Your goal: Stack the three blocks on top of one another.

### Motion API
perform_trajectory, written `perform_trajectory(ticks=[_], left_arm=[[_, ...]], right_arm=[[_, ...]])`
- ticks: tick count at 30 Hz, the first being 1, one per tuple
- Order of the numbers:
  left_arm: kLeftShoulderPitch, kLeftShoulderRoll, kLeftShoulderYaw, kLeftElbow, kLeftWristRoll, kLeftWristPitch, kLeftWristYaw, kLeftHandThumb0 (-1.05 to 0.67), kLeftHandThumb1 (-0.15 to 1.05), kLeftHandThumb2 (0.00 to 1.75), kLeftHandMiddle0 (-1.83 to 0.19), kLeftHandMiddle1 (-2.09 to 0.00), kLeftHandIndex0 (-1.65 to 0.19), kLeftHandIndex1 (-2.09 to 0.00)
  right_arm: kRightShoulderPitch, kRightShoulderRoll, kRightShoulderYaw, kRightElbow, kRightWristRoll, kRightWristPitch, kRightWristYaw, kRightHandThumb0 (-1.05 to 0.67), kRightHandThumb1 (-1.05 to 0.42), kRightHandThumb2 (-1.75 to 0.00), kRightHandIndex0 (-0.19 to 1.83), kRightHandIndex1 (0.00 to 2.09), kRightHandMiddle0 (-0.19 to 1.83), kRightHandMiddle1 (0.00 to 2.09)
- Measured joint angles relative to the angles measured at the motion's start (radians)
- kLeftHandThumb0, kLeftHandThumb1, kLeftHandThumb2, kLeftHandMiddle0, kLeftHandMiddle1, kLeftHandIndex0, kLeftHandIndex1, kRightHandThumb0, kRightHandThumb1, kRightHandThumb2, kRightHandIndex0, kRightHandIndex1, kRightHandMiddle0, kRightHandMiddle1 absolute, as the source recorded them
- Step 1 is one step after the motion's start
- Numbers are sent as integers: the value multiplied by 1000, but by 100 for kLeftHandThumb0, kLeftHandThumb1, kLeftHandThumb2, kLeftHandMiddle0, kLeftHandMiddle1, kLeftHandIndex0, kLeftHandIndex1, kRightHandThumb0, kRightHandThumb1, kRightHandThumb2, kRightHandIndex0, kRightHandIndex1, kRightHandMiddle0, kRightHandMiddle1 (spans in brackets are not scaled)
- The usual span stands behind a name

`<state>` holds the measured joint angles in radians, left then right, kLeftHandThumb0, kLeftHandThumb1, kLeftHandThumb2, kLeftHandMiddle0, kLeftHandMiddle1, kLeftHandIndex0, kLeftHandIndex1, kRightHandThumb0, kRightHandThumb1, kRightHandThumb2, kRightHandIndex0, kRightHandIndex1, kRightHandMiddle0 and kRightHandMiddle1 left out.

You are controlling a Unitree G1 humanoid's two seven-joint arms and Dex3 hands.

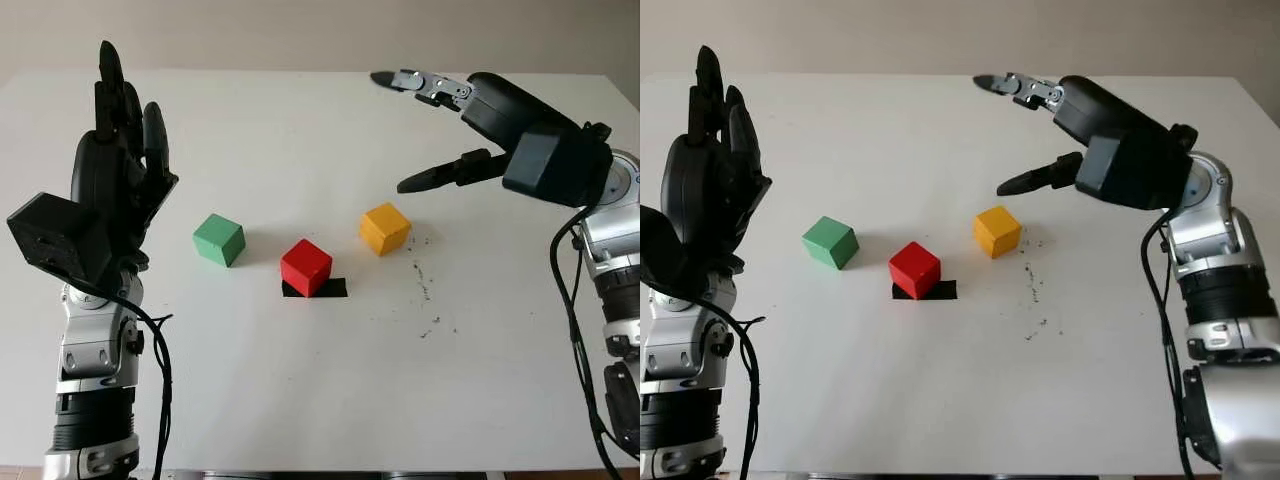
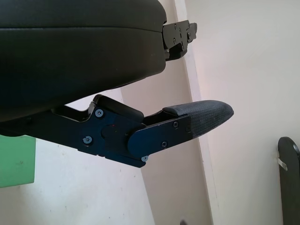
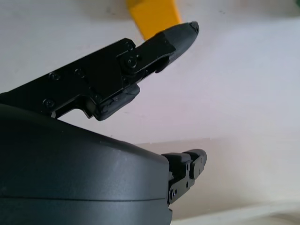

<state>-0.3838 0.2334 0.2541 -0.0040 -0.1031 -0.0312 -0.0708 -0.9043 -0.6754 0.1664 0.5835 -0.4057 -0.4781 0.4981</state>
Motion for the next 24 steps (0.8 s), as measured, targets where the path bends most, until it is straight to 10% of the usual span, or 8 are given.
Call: perform_trajectory(ticks=[24], left_arm=[[23,0,-38,-4,1,-8,5,-71,105,65,19,0,19,0]], right_arm=[[-10,-61,229,100,-355,-171,-166,-67,-86,-6,3,5,31,8]])
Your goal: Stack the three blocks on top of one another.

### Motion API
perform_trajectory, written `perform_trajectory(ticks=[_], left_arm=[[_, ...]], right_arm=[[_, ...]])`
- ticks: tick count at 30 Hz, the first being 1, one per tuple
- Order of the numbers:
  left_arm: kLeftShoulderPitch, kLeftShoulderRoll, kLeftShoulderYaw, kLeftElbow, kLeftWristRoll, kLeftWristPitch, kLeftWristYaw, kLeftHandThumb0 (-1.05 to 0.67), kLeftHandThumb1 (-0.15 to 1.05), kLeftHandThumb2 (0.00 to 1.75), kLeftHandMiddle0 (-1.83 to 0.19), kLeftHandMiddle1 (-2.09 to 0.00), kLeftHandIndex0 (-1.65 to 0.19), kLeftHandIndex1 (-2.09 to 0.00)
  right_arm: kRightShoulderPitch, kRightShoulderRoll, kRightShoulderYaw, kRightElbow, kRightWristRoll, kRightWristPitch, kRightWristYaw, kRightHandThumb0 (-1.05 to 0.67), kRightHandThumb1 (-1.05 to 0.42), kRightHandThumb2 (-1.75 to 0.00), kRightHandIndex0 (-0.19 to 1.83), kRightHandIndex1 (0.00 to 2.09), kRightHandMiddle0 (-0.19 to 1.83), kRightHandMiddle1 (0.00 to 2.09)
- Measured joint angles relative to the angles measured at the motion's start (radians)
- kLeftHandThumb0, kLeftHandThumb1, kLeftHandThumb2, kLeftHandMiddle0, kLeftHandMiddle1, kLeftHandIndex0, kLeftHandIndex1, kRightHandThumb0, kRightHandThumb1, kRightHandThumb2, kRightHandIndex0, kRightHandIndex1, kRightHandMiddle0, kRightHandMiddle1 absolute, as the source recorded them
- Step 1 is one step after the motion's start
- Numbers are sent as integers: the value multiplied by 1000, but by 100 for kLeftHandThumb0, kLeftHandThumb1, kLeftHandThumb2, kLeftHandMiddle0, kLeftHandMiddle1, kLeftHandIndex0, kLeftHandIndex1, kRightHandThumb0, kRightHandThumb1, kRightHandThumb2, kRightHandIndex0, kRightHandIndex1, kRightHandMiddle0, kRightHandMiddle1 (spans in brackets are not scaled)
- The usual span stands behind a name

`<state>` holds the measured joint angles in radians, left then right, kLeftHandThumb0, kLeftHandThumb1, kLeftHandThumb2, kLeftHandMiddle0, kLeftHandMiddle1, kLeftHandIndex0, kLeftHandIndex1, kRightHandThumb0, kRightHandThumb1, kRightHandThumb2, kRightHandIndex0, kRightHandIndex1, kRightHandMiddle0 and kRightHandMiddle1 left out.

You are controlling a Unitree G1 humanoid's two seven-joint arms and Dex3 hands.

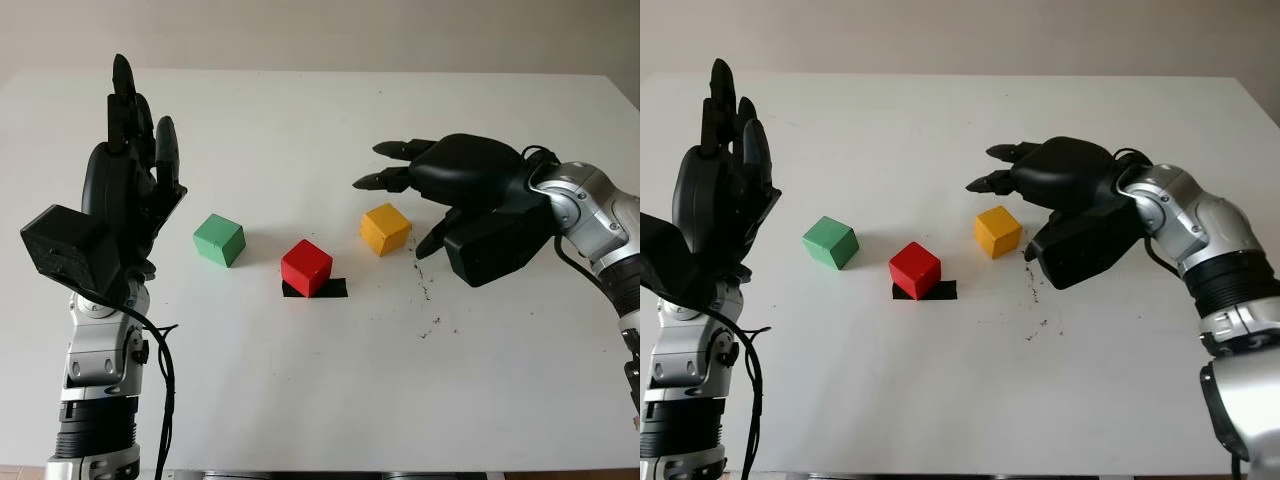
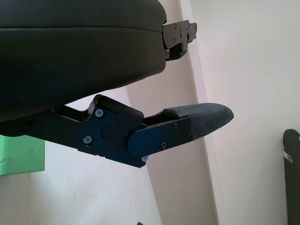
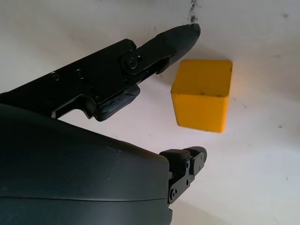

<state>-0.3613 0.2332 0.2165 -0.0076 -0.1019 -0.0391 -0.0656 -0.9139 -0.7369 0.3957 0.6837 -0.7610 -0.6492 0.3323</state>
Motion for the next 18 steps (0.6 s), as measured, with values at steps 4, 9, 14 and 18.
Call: perform_trajectory(ticks=[4,9,14,18], left_arm=[[0,0,-1,-4,2,2,4,-72,105,66,19,0,19,0],[0,0,-2,-12,-3,14,-8,-71,105,68,19,0,19,0],[4,0,-2,-31,3,34,-10,-71,105,67,19,0,19,0],[15,1,-3,-52,9,53,-11,-71,105,67,19,0,19,0]], right_arm=[[0,3,16,32,-25,-5,-68,-65,-88,-6,3,5,33,8],[0,21,39,68,-44,-5,-142,-59,-89,-6,9,8,45,13],[-1,35,45,110,-54,-20,-224,-53,-93,-7,15,9,56,20],[-3,41,60,140,-59,-42,-271,-52,-94,-6,19,10,63,25]])
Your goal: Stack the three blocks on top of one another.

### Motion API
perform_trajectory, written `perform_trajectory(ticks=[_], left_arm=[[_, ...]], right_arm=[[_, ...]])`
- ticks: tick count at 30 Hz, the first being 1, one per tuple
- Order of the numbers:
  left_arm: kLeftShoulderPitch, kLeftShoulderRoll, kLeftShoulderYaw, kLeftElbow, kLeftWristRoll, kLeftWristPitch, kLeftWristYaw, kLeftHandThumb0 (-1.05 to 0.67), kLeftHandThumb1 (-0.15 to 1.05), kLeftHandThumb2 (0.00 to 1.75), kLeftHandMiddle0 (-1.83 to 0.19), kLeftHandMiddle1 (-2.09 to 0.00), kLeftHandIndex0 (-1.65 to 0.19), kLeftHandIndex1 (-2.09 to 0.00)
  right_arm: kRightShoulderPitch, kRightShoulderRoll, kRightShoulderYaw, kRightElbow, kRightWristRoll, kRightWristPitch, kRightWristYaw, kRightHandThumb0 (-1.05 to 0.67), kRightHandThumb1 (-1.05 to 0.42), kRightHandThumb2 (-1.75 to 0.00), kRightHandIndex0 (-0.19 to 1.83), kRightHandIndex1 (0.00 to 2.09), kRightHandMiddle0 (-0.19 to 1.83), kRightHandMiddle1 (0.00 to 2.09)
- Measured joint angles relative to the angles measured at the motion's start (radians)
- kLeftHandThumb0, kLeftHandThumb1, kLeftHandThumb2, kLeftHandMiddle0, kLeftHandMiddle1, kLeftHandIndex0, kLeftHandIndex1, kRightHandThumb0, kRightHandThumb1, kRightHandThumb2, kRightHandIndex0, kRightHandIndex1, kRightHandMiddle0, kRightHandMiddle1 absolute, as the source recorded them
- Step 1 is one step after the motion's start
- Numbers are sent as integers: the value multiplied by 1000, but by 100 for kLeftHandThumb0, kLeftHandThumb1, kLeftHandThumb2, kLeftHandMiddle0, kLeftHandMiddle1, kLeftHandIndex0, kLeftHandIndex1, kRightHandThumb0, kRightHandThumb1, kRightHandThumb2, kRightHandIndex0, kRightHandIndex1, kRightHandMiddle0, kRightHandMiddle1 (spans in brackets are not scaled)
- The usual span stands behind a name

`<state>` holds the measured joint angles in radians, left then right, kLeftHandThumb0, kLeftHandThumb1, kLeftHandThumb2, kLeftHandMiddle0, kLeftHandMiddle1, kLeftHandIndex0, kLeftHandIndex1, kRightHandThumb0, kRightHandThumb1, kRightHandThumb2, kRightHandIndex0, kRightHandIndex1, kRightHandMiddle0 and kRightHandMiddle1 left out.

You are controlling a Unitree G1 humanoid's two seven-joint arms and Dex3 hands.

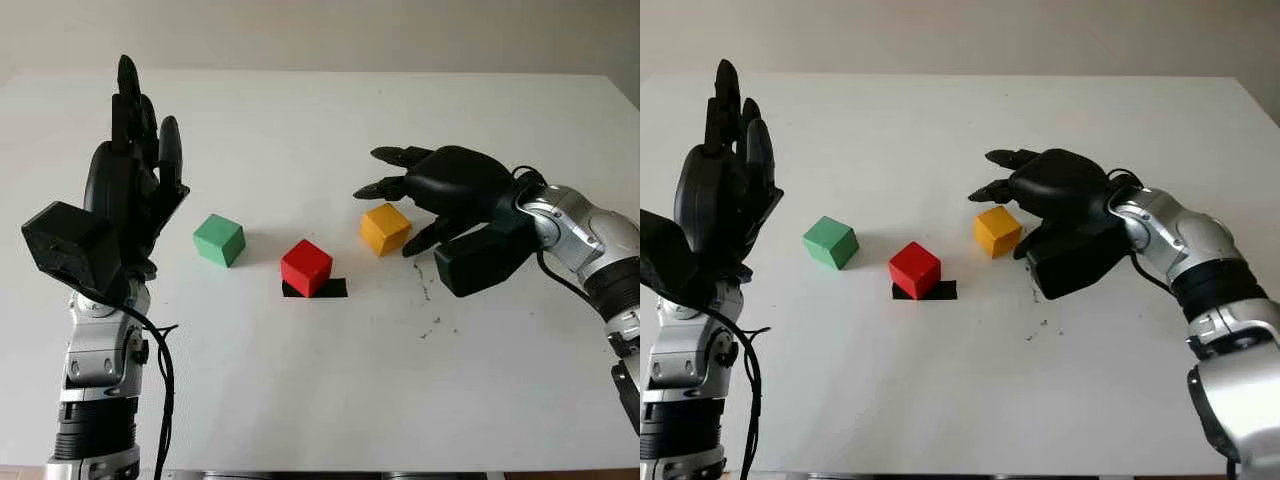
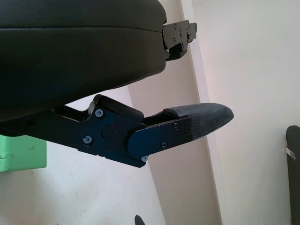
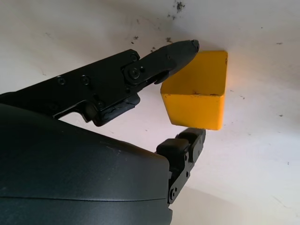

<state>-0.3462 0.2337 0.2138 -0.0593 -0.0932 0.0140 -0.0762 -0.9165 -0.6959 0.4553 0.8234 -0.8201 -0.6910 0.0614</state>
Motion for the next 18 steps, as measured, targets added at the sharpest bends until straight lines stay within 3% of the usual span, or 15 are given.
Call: perform_trajectory(ticks=[2,5,7,12,18], left_arm=[[1,0,0,-4,0,6,-2,-70,105,66,19,0,19,0],[2,0,0,-18,0,21,-3,-70,105,66,19,0,19,0],[4,0,0,-31,1,36,-2,-70,105,66,19,0,19,0],[8,0,-3,-44,1,60,-2,-70,105,66,19,0,19,0],[8,0,-5,-46,1,71,-5,-71,105,66,19,0,19,0]], right_arm=[[0,3,4,8,0,-6,-12,-51,-94,-6,21,9,64,32],[-2,6,9,20,0,-17,-31,-48,-96,-6,25,6,44,96],[-3,7,12,33,0,-29,-41,-46,-97,-6,26,6,42,113],[-8,8,12,46,6,-37,-34,-47,-97,-5,29,7,46,130],[-14,8,11,46,14,-42,-13,-46,-95,-5,30,7,45,130]])
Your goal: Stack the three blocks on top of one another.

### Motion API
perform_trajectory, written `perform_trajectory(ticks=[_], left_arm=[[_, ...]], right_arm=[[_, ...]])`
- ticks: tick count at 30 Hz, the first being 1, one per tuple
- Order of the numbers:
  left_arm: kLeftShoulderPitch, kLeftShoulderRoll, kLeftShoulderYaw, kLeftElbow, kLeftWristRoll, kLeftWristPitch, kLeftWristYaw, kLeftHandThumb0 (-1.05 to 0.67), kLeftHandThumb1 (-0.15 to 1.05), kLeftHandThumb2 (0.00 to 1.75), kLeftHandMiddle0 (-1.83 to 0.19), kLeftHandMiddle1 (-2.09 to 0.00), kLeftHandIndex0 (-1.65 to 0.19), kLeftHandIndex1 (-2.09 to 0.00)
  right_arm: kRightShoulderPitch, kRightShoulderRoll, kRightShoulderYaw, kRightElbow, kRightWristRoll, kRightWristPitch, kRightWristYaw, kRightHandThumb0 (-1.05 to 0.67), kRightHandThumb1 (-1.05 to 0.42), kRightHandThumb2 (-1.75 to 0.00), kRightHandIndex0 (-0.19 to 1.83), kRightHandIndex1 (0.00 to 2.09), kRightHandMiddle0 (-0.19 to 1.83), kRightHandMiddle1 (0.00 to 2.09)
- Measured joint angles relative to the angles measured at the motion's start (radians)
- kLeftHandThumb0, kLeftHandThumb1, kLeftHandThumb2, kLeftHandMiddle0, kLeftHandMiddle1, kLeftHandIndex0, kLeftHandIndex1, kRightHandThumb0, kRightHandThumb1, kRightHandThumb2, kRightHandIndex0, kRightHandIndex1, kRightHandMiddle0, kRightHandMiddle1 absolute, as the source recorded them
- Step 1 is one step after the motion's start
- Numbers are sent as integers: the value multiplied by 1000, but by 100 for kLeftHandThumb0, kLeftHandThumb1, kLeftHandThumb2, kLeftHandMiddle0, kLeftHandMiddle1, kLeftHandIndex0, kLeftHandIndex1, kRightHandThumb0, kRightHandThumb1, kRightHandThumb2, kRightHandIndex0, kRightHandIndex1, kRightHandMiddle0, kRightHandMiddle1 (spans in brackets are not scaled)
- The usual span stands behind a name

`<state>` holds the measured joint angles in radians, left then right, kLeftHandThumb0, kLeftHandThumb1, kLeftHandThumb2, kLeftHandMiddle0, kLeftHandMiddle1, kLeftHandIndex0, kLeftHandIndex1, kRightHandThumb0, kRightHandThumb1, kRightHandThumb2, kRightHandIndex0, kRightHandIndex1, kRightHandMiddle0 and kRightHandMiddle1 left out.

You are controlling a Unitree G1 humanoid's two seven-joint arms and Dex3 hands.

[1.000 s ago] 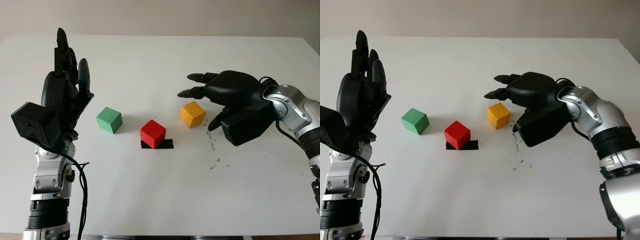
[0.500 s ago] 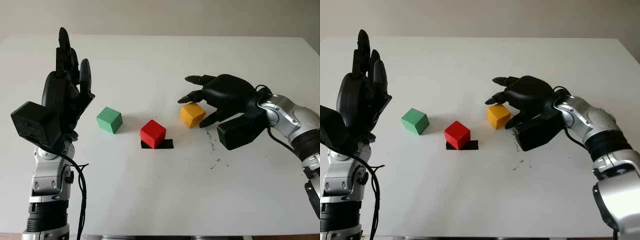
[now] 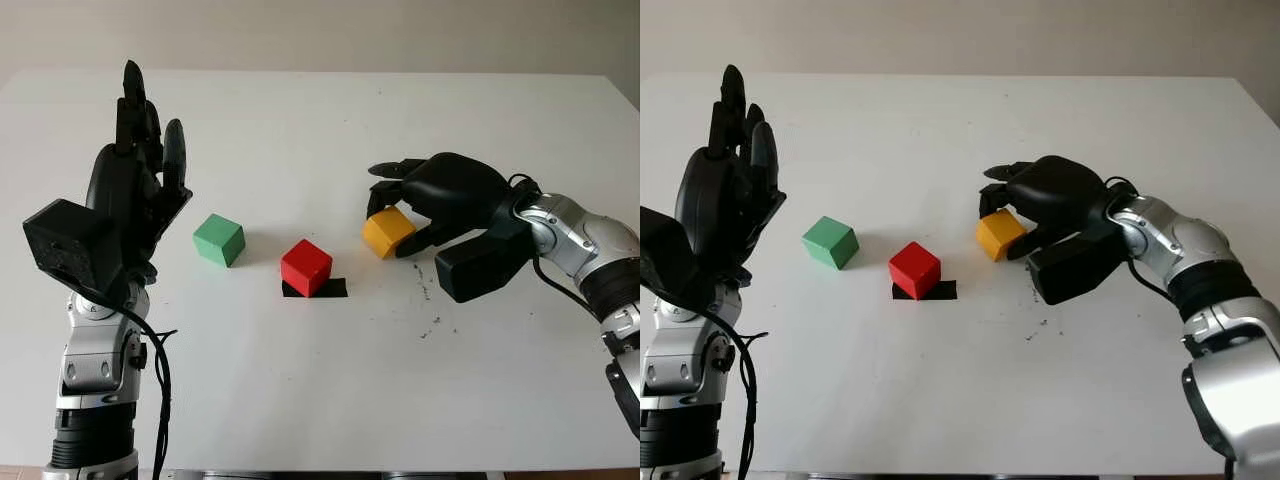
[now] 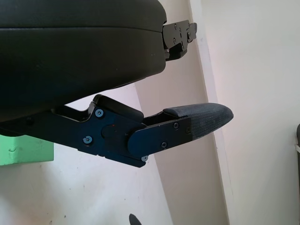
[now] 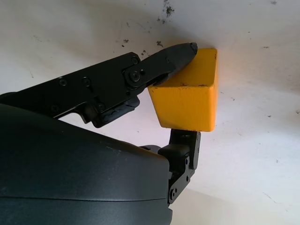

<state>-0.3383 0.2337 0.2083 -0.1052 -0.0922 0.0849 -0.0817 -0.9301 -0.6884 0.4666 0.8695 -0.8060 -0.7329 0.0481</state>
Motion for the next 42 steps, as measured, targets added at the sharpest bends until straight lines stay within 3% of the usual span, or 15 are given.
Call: perform_trajectory(ticks=[7,10,19,27,42], left_arm=[[0,0,-1,-5,1,4,-5,-69,105,65,19,0,19,0],[0,0,-5,-5,10,4,-5,-69,105,65,19,0,19,0],[0,0,-12,-10,24,7,-5,-70,105,65,19,-1,19,0],[1,0,-19,-18,37,17,5,-71,105,67,19,-1,19,0],[2,-2,-30,-23,46,18,15,-72,105,67,19,-1,19,0]], right_arm=[[-5,-1,-34,-12,85,-6,86,-43,-93,-6,30,5,46,124],[-32,-2,-45,-17,123,-7,144,-42,-95,-6,27,4,41,133],[-145,6,-84,-88,302,-8,441,-41,-92,-5,31,7,43,135],[-180,63,-101,-160,410,82,628,-42,-94,-6,29,5,41,139],[-184,231,-100,-202,503,214,778,-47,-94,-6,29,5,41,146]])
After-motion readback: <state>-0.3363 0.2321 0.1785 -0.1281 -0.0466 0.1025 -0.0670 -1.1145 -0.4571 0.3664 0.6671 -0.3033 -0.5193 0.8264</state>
